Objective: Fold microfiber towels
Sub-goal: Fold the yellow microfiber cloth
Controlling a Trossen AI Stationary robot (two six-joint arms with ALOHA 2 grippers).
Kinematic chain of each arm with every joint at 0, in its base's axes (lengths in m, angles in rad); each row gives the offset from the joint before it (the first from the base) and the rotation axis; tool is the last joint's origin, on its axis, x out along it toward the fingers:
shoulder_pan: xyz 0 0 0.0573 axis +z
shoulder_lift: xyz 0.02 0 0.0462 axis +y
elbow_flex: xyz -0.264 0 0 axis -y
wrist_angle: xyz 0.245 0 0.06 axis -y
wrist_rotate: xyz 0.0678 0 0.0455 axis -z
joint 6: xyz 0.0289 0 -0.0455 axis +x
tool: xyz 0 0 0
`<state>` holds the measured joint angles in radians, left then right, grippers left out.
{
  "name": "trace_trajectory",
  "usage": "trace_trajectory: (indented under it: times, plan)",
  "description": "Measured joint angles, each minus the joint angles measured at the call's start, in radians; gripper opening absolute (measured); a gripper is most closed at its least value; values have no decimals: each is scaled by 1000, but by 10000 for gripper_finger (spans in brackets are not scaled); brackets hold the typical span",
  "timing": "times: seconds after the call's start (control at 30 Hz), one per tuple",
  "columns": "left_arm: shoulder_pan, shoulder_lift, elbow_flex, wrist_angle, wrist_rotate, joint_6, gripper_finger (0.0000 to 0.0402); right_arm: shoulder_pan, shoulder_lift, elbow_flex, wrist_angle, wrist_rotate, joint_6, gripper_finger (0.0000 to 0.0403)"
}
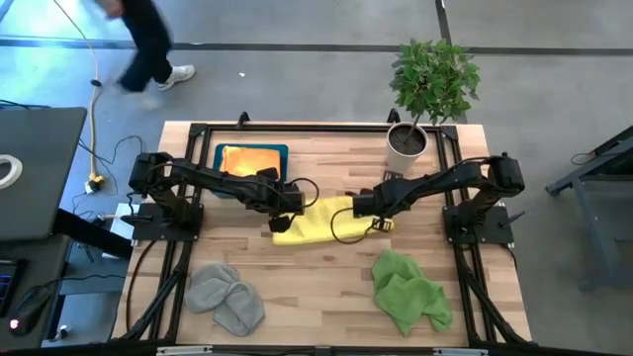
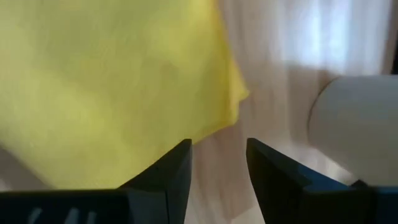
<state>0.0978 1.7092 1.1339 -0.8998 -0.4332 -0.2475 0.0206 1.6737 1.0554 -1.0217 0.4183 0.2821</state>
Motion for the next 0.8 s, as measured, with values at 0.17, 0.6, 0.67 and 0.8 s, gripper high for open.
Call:
trace_trajectory:
  times: [0.17, 0.6, 0.67, 0.8]
  plan:
    - [-12, 0, 0, 8, 201, 43, 128, 36, -1, -58, 2, 18, 61, 144]
    - [-36, 0, -164, 253, 312, 45, 122, 113, -255, -310, 288, 41, 380, 144]
    - [-38, 0, -186, 278, 323, 20, 122, 121, -303, -362, 384, 35, 452, 144]
    - [-48, -1, -224, 305, 329, -15, 122, 128, -365, -458, 532, 13, 582, 144]
